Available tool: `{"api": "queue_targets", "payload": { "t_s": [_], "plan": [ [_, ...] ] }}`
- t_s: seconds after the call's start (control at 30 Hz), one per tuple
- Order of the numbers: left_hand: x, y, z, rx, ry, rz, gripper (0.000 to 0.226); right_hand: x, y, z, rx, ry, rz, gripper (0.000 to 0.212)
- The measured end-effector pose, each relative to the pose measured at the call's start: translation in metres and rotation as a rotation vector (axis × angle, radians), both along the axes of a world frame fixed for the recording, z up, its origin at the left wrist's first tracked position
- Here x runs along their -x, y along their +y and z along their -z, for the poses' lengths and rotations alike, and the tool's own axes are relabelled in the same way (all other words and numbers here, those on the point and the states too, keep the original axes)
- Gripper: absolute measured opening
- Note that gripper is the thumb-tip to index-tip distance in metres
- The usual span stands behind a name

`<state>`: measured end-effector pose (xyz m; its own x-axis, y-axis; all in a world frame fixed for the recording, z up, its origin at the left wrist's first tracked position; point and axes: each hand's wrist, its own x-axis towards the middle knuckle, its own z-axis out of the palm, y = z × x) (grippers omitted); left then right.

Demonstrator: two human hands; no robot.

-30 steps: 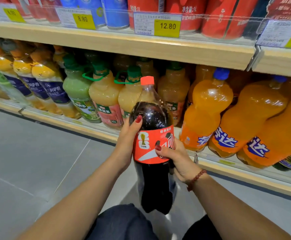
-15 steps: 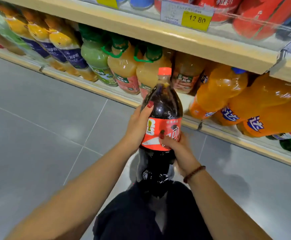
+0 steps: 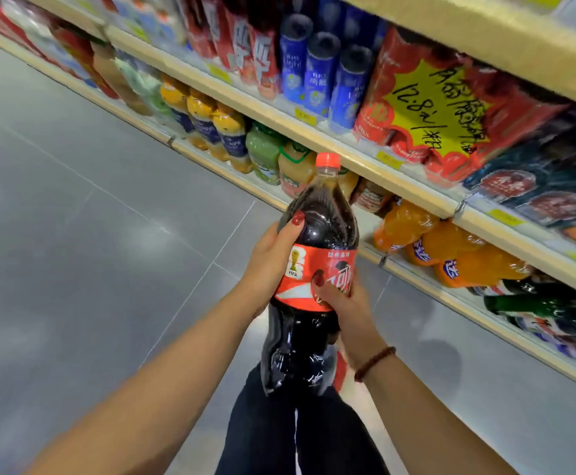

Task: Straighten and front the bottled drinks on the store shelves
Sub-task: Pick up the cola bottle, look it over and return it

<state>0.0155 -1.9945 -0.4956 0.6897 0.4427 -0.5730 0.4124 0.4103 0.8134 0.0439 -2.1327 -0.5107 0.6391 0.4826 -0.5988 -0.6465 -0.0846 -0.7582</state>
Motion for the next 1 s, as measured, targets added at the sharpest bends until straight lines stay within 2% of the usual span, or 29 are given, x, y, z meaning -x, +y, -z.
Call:
{"api": "queue_targets", "payload": {
  "t_s": [0.07,0.2,0.33,0.4,0.5,0.67,0.73,0.77,0.9,1.0],
  "plan": [
    [0.007,0.004,-0.041,-0.025,-0.038,-0.016,0.077,0.002,0.005,-0.037,-0.060,0.012,-0.013,0.060],
    [0.023,0.017,-0.118,-0.072,-0.134,-0.109,0.078,0.001,0.024,-0.108,-0.210,-0.025,-0.110,0.055],
    [0.059,0.027,-0.179,-0.135,-0.222,-0.273,0.057,0.009,0.051,-0.173,-0.316,-0.014,-0.149,0.063],
    [0.078,0.032,-0.199,-0.149,-0.242,-0.319,0.059,0.013,0.070,-0.199,-0.332,-0.045,-0.193,0.063],
    [0.101,0.041,-0.220,-0.151,-0.258,-0.404,0.069,0.024,0.105,-0.230,-0.342,-0.076,-0.267,0.081],
    [0.123,0.081,-0.246,-0.190,-0.287,-0.638,0.052,0.046,0.171,-0.256,-0.343,-0.131,-0.427,0.069],
    [0.133,0.103,-0.250,-0.228,-0.267,-0.718,0.036,0.056,0.200,-0.264,-0.357,-0.170,-0.486,0.076],
    [0.137,0.115,-0.252,-0.237,-0.260,-0.751,0.036,0.061,0.214,-0.267,-0.357,-0.190,-0.505,0.081],
    [0.152,0.161,-0.258,-0.271,-0.234,-0.813,0.066,0.077,0.268,-0.275,-0.344,-0.287,-0.549,0.084],
    [0.159,0.197,-0.260,-0.284,-0.230,-0.851,0.072,0.085,0.305,-0.278,-0.345,-0.318,-0.568,0.087]
  ]
}}
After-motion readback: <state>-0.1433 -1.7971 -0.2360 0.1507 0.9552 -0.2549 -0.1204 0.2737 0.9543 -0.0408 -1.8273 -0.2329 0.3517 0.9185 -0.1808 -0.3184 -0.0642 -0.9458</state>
